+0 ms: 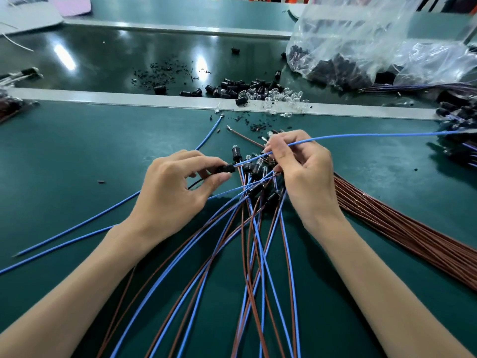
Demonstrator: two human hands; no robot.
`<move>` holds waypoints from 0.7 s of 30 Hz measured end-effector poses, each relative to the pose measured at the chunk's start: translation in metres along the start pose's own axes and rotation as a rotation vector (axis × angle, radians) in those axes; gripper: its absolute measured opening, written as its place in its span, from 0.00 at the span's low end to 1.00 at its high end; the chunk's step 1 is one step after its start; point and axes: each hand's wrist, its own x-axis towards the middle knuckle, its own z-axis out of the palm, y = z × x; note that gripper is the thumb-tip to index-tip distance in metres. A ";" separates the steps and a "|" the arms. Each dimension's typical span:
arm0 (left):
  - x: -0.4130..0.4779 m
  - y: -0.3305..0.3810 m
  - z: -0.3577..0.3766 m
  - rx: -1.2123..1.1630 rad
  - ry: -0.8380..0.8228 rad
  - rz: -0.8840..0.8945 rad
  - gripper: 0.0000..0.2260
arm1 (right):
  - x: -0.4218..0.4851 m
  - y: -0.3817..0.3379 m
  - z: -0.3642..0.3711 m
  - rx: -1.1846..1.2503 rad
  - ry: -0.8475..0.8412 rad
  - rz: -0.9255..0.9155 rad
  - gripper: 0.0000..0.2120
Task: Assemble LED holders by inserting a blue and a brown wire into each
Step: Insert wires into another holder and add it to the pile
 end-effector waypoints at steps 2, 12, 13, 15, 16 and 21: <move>0.000 0.002 0.002 -0.022 -0.014 0.030 0.09 | -0.003 0.000 0.005 -0.039 -0.025 -0.041 0.11; -0.001 0.001 0.006 -0.024 0.009 0.022 0.09 | -0.006 -0.002 0.007 0.041 0.037 -0.076 0.10; -0.001 0.003 0.007 -0.033 0.010 0.030 0.08 | -0.007 -0.002 0.008 0.011 0.011 -0.106 0.09; -0.002 0.005 0.010 -0.035 0.009 0.050 0.08 | -0.010 -0.001 0.013 -0.050 -0.052 -0.150 0.06; -0.002 0.006 0.011 -0.032 0.008 0.058 0.07 | -0.010 0.000 0.014 -0.067 -0.059 -0.160 0.06; -0.002 0.002 0.008 -0.021 0.029 0.038 0.08 | -0.006 -0.003 0.006 0.242 0.083 -0.031 0.12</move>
